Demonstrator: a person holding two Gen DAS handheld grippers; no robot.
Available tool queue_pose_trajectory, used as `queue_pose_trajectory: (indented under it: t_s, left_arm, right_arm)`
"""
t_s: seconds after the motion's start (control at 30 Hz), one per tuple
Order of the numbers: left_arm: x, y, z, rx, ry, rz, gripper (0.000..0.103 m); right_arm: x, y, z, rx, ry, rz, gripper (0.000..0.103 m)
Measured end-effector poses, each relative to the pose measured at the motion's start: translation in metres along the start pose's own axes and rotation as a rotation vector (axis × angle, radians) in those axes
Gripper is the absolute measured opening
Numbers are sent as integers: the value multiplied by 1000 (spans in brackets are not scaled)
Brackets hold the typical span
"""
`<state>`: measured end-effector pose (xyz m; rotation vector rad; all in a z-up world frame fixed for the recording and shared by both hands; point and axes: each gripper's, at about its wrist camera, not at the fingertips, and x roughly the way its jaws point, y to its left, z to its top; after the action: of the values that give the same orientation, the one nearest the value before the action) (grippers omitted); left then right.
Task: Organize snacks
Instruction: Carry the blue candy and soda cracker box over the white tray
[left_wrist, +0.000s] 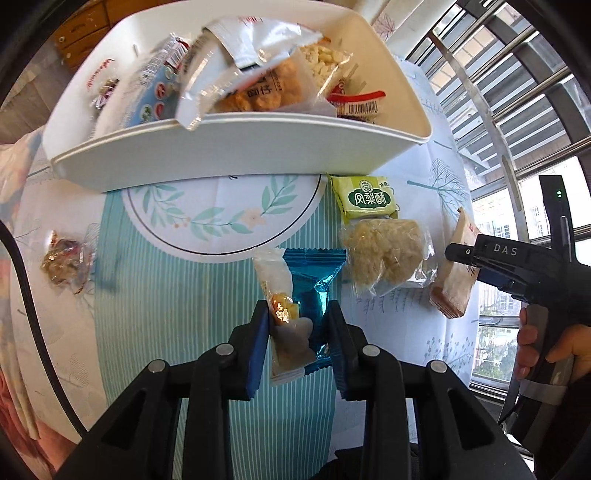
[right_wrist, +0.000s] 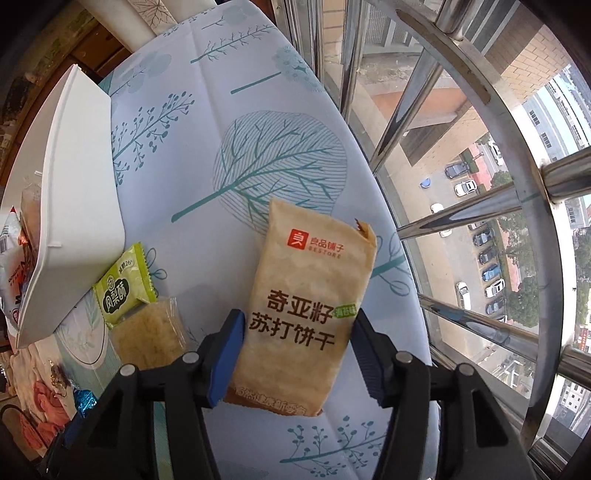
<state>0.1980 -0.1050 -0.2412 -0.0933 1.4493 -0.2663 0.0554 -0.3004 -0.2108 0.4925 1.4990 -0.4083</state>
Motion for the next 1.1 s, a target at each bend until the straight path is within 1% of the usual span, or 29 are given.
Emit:
queue_pose_trajectory:
  t_s: [0.23,0.4,0.53,0.7,0.9,1.1]
  left_arm:
    - [-36,5,-10,-2,-65,6,29]
    - [-65,13,-12,-3,-114,12,28]
    - [-90,21,-8,-3,-155,26,28]
    - [-116,35,4,-16,-211,38,28]
    - [-143,54,29,-30,-274,68,28]
    - [-163,73,58,-45,-339,89,28]
  right_arm:
    - [-18,-1,-7,-11,-41,35,58]
    - [-45,6,-19,-35,-86,66,58]
    - [-68,15,-26,-52,-125,98,58]
    - [-96,33,-26,-68,-171,156,58]
    - [-126,54,-22,-79,-239,242,58]
    - [-142,80,-17,-117,-298,277,58]
